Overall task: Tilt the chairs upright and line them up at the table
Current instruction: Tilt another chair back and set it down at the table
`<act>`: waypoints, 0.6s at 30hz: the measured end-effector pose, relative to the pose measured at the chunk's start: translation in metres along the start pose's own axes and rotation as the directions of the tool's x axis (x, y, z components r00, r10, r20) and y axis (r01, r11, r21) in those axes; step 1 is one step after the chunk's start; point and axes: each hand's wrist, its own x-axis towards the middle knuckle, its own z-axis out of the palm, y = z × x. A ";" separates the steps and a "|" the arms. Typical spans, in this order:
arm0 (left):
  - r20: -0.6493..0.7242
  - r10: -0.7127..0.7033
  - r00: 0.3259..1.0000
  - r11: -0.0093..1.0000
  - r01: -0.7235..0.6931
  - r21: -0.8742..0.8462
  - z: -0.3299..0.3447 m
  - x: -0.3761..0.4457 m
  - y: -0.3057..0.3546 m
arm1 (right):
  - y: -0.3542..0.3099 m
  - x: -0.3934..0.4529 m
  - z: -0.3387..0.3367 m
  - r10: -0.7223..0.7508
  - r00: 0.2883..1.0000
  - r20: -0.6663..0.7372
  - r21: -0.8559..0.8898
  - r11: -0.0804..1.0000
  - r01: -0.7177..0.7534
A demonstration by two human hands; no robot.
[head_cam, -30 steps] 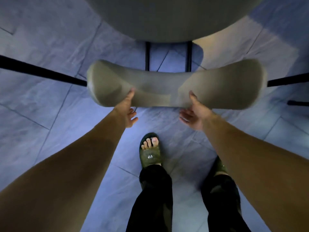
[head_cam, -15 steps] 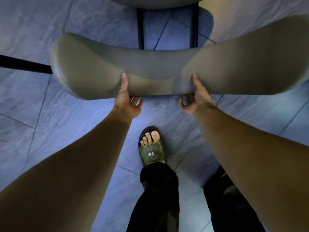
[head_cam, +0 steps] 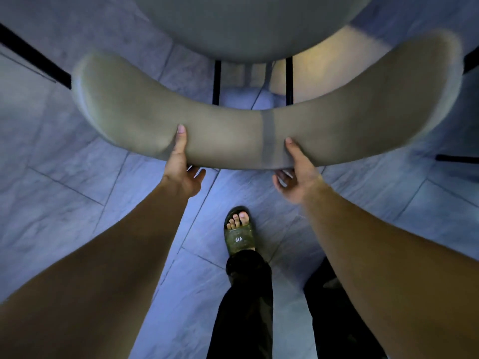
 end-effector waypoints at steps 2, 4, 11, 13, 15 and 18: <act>0.029 0.042 0.999 0.999 -0.042 -0.006 0.003 -0.027 0.016 | -0.015 -0.033 0.007 -0.040 0.999 -0.013 -0.016 0.999 0.040; 0.046 0.089 0.995 0.996 -0.089 0.005 0.009 -0.056 0.032 | -0.031 -0.068 0.012 -0.088 0.996 -0.025 -0.030 0.996 0.087; -0.041 0.209 0.977 0.978 -0.208 0.021 0.035 -0.147 0.078 | -0.082 -0.178 0.022 -0.166 0.985 -0.038 -0.103 0.981 0.162; -0.064 0.185 0.981 0.980 -0.189 -0.061 0.044 -0.174 0.089 | -0.094 -0.210 0.024 -0.177 0.983 -0.038 -0.147 0.975 0.170; -0.066 0.141 0.988 0.982 -0.149 -0.120 0.053 -0.200 0.099 | -0.103 -0.240 0.023 -0.181 0.982 -0.052 -0.184 0.968 0.169; -0.058 0.092 0.994 0.985 -0.100 -0.140 0.059 -0.239 0.113 | -0.113 -0.281 0.023 -0.158 0.984 -0.075 -0.222 0.965 0.138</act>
